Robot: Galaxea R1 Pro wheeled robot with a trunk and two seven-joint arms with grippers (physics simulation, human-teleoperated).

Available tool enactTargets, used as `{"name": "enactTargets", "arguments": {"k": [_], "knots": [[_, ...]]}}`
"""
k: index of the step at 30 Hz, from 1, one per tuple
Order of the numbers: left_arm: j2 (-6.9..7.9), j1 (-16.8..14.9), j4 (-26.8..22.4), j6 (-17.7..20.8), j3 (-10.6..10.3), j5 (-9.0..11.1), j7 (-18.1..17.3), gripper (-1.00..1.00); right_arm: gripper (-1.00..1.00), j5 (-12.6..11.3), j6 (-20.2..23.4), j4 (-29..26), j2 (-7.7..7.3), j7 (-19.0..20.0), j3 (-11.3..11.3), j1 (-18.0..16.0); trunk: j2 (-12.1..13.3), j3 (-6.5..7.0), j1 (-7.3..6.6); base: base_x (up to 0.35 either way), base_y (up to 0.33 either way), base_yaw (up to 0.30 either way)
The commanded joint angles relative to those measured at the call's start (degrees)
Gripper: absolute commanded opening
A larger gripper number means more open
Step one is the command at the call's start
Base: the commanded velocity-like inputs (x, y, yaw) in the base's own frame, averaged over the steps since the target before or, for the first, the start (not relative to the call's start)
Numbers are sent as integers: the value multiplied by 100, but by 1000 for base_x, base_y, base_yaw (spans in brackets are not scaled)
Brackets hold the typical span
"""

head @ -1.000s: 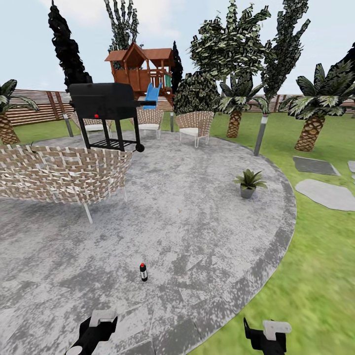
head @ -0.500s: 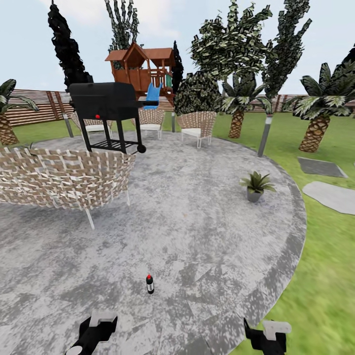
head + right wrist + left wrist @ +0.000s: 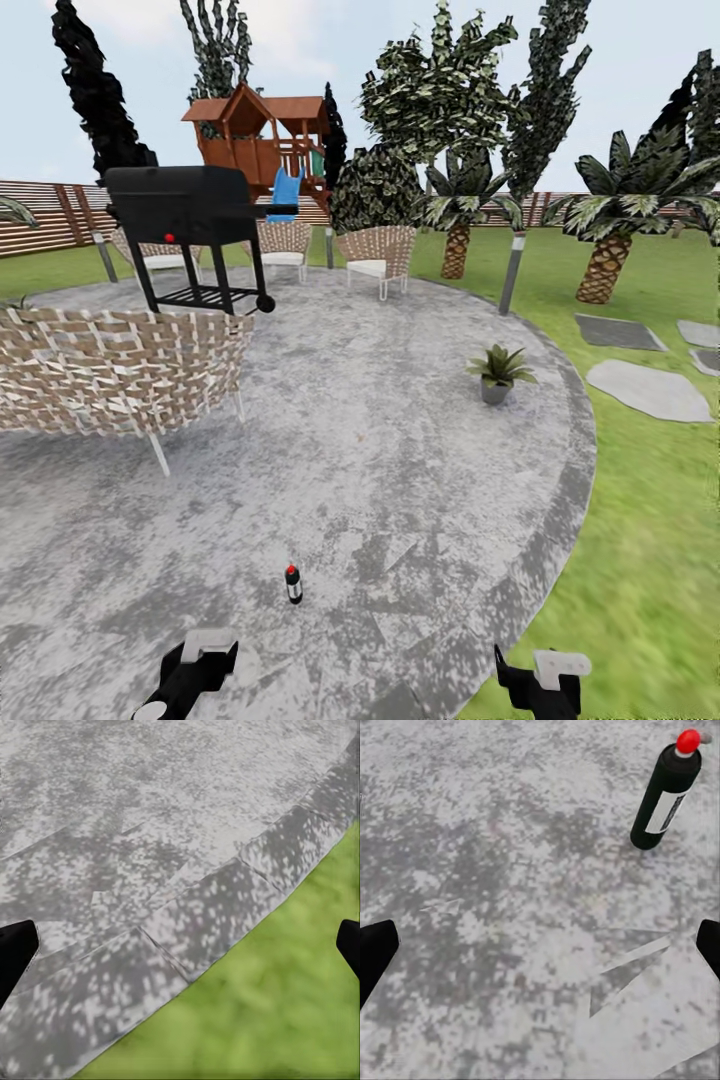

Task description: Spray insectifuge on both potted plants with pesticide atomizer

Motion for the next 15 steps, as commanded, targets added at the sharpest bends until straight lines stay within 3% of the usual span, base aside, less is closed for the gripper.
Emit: {"name": "enactTargets", "arguments": {"k": [1, 7, 15], "knots": [[-5, -4, 5, -21, 32, -39, -8, 100, 100, 3, -14, 0, -1, -18, 3, -3, -2, -5, -1, 53, 248, -64], [-6, -4, 5, -21, 32, -39, -7, 100, 100, 10, -13, 3, -1, -6, 2, -3, -2, -5, -1, 101, 244, -18], [-3, -7, 5, -21, 34, -39, -7, 100, 100, -3, -13, -27, 8, -10, 3, -3, -2, -5, -1, 109, 98, -1]]}}
